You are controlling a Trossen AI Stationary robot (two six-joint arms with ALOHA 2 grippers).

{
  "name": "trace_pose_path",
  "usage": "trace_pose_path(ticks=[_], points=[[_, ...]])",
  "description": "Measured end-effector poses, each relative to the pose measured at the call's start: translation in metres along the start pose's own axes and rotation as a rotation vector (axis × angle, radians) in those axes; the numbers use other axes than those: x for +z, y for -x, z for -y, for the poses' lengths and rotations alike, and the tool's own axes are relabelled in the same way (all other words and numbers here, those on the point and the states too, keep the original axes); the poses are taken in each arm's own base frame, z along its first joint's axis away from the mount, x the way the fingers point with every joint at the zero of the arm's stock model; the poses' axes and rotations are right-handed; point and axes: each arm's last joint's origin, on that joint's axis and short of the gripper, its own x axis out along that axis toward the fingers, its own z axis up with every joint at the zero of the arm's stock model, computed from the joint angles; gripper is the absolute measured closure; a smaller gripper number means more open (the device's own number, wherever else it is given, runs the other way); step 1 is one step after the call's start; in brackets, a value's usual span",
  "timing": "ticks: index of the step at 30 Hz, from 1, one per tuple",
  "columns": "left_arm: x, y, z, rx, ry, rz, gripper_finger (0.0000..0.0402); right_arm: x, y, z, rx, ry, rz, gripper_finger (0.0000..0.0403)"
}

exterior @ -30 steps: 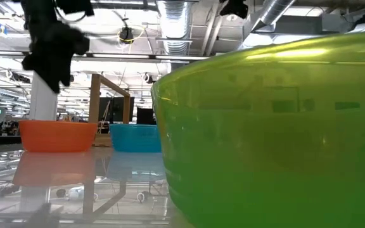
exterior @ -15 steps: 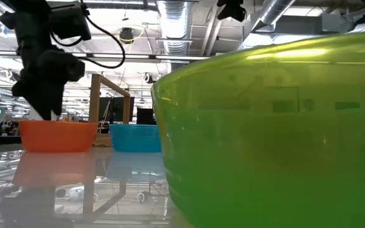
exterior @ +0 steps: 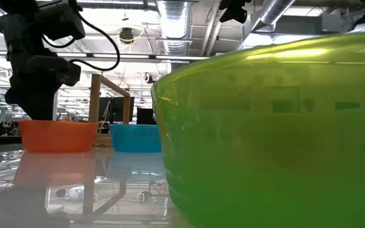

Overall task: Place and stack bowls onto a shelf
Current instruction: Put the light orange bowl on the shelf

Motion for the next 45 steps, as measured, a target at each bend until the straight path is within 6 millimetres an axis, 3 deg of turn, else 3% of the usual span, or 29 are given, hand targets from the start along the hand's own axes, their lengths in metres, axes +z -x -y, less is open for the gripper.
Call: trace_pose_path(ticks=[3,5,11,15,26,37,41,45], points=[[-0.001,-0.004,0.002,0.019,-0.016,-0.015,0.037,0.0,0.0,0.0,0.0,0.0,0.0,0.017],[-0.001,-0.008,0.003,0.03,-0.02,-0.023,0.0392,0.0,0.0,0.0,0.001,0.0,-0.001,0.017],[0.001,-0.014,0.011,-0.004,-0.039,-0.024,0.0399,0.0,0.0,0.0,0.002,-0.001,-0.003,0.017],[0.002,-0.005,0.012,-0.006,-0.039,-0.056,0.0401,0.0,0.0,0.0,0.002,0.004,-0.003,0.017],[0.025,0.064,0.03,-0.042,-0.089,-0.024,0.0401,0.0,0.0,0.0,0.002,0.057,-0.003,0.017],[0.08,0.14,0.023,0.025,-0.238,0.304,0.0401,0.0,0.0,0.0,0.0,0.085,-0.002,0.017],[0.096,0.162,0.02,0.067,-0.376,0.39,0.0401,0.0,0.0,0.0,0.0,0.091,-0.002,0.017],[0.126,0.182,0.019,0.21,-0.507,0.496,0.0401,0.0,0.0,0.0,0.0,0.111,-0.001,0.017]])
